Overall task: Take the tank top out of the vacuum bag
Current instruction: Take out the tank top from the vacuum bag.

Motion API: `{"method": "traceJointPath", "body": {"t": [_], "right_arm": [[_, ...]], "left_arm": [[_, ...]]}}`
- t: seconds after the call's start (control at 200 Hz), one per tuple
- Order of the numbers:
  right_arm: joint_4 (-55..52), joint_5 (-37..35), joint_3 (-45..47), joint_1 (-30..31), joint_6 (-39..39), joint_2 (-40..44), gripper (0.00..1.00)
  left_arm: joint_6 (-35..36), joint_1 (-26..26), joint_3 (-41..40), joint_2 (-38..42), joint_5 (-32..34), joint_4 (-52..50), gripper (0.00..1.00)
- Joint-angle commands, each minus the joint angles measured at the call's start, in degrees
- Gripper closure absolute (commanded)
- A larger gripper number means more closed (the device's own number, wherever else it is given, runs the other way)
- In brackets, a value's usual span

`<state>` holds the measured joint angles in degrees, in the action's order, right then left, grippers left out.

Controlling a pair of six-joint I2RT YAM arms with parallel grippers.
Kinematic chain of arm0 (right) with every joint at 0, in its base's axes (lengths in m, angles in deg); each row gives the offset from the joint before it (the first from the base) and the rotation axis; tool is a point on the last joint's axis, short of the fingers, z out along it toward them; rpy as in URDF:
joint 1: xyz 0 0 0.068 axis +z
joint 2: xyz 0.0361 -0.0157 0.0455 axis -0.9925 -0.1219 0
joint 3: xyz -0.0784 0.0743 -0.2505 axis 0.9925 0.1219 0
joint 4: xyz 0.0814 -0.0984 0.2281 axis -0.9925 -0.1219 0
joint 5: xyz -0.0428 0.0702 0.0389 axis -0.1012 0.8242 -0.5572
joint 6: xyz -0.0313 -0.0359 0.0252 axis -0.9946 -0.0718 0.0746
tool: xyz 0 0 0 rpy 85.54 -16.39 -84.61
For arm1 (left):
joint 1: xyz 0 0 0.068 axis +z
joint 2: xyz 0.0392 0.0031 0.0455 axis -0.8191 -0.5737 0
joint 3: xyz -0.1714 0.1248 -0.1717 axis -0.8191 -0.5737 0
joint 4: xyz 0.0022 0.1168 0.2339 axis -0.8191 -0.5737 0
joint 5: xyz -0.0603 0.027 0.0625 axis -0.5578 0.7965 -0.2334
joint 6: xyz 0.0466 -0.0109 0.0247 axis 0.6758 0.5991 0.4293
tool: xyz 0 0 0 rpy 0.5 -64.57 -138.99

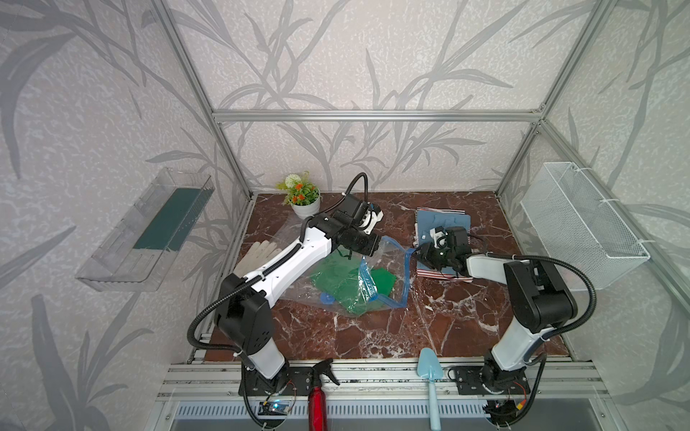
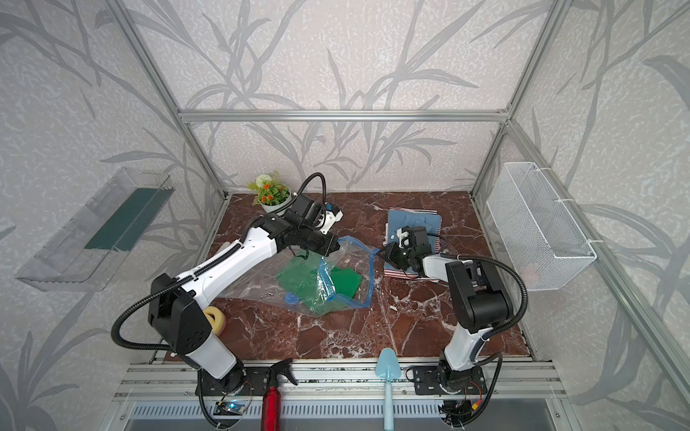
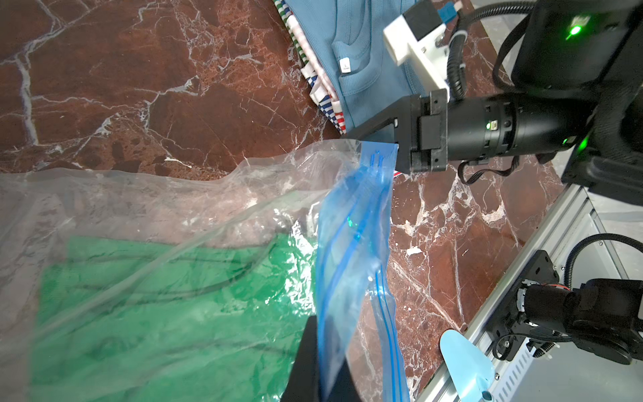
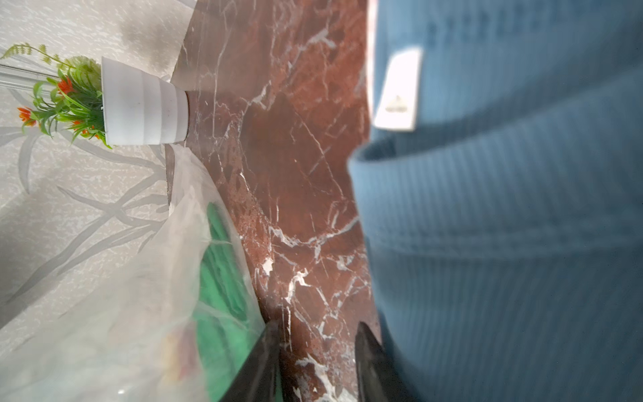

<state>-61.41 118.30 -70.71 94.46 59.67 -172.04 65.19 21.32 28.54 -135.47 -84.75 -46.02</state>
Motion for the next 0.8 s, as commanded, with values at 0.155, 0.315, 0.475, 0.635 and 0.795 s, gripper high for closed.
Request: {"method": "traceJointPath", "body": {"t": [0.155,0.315,0.475,0.635,0.795], "right_arm": [[-6.2,-0.8,-13.2,-0.8,-3.3,-5.2,0.62],[-5.4,-0.2,-18.3,-2.4,-3.0,-13.3,0.63],[-3.8,-0.1,-19.1,-2.7,-2.5,-18.0,0.63],[-2.4,0.3,-18.9,-2.8,-2.2,-20.1,0.62],[-1.8,0.9,-19.6,-3.6,-2.9,-17.7,0.62]], "left_arm": [[1.4,0.3,0.3,1.0,0.5,-0.7,1.00],[1.6,0.3,0.6,0.4,0.5,-1.0,1.00],[1.8,0.5,0.8,0.0,0.6,-1.1,1.00],[1.6,0.6,1.0,-0.6,0.1,-1.2,1.00],[1.6,0.6,1.1,-0.7,-0.1,-1.1,1.00]]}}
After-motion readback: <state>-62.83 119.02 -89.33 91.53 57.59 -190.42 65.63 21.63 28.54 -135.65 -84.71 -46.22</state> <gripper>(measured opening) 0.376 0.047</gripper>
